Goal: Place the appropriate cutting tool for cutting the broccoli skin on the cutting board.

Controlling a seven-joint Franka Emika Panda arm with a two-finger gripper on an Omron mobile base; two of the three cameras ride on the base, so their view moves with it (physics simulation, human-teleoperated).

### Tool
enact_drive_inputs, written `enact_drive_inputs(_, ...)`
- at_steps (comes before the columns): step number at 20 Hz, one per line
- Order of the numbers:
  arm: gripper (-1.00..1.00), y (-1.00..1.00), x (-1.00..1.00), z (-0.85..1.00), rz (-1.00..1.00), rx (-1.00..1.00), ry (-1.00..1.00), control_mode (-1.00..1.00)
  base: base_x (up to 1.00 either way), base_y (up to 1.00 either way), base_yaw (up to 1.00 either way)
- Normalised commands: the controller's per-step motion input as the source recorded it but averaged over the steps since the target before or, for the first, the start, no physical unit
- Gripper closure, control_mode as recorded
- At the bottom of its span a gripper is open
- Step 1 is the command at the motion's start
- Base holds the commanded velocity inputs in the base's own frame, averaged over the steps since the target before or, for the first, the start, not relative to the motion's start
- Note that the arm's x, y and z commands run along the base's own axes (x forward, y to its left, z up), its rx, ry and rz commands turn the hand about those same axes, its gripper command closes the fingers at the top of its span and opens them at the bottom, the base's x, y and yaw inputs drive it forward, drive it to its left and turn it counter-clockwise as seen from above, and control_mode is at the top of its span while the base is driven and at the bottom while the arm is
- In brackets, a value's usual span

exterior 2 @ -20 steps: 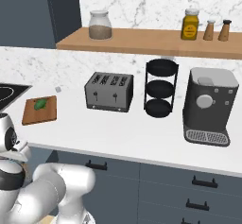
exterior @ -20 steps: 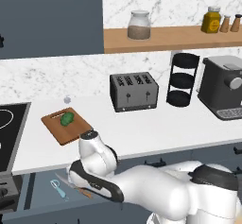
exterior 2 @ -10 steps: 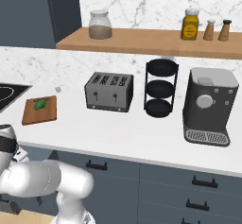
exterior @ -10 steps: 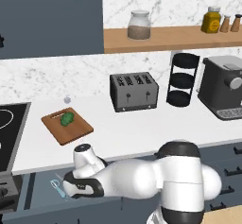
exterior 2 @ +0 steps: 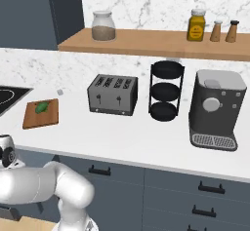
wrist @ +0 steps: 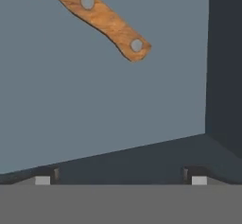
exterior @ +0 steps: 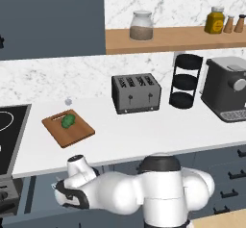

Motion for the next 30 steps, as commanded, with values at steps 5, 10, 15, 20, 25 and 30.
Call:
enact_drive_inputs(5, -1.0, 0.0, -1.0, -0.05, 0.0, 0.0, 0.06, -1.0, 0.0, 0.0, 0.0)
enact_drive_inputs(10, -1.0, 0.0, -1.0, 0.0, 0.0, 0.0, 0.13, -1.0, 0.0, 0.0, 0.0)
enact_drive_inputs(15, -1.0, 0.02, -0.31, 0.17, 0.02, 0.0, 0.06, -1.0, 0.0, 0.0, 0.0)
enact_drive_inputs(20, -1.0, 0.16, 0.89, 0.21, 0.05, 0.0, 0.0, -1.0, 0.0, 0.0, 0.0)
enact_drive_inputs(25, -1.0, 0.28, 0.96, 0.11, 0.1, 0.0, 0.0, -1.0, 0.0, 0.0, 0.0)
enact_drive_inputs(30, -1.0, 0.05, 0.4, -0.16, 0.26, 0.0, 0.0, -1.0, 0.0, 0.0, 0.0)
